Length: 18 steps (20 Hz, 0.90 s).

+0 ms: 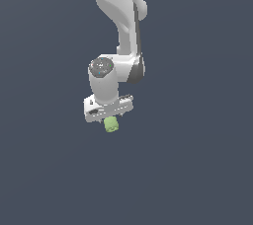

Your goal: Pick up the object and move it to a goal position.

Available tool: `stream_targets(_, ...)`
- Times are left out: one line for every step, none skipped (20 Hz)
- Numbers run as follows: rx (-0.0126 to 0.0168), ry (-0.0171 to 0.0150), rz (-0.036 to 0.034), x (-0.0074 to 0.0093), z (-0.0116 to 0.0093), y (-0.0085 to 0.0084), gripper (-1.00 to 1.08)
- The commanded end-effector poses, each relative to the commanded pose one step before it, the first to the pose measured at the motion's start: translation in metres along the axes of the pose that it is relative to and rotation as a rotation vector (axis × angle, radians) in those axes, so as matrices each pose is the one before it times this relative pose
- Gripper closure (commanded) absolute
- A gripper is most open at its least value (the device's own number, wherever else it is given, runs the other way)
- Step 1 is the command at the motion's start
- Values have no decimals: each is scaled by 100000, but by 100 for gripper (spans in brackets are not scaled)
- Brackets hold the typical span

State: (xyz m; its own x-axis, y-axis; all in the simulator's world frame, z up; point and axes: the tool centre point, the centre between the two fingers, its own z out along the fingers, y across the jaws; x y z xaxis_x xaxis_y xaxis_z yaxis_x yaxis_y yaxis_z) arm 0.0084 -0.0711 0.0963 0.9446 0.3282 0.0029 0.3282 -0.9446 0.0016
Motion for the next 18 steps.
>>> stream_targets(110, -185, -1242, -181, 459, 317, -92)
stream_targets(28, -55, -220, -47, 99, 68, -92)
stream_targets(17, -33, -133, -28, 60, 40, -92)
stream_targets(0, 0, 0, -23, 12, 38, -92)
stream_targets(-3, -33, 329, 20, -69, -70, -92)
stream_targets(0, 0, 0, -2, 39, 2, -92)
stream_targets(0, 0, 0, -5, 118, 5, -92)
stream_targets(0, 0, 0, -9, 196, 8, -92)
stream_targets(0, 0, 0, -13, 273, 11, -92)
stream_targets(2, 4, -69, 2, 348, -25, -92)
stream_targets(0, 0, 0, -23, 426, 15, -92)
stream_targets(2, 4, -69, -9, 498, -21, -92)
stream_targets(3, 4, -69, -14, 569, -19, -92)
stream_targets(0, 0, 0, -35, 600, 20, -92)
stream_targets(3, 4, -69, -9, 525, -20, -92)
stream_targets(0, 0, 0, -19, 446, 18, -92)
stream_targets(2, 4, -69, 11, 365, -20, -92)
stream_targets(0, 0, 0, 4, 287, 20, -92)
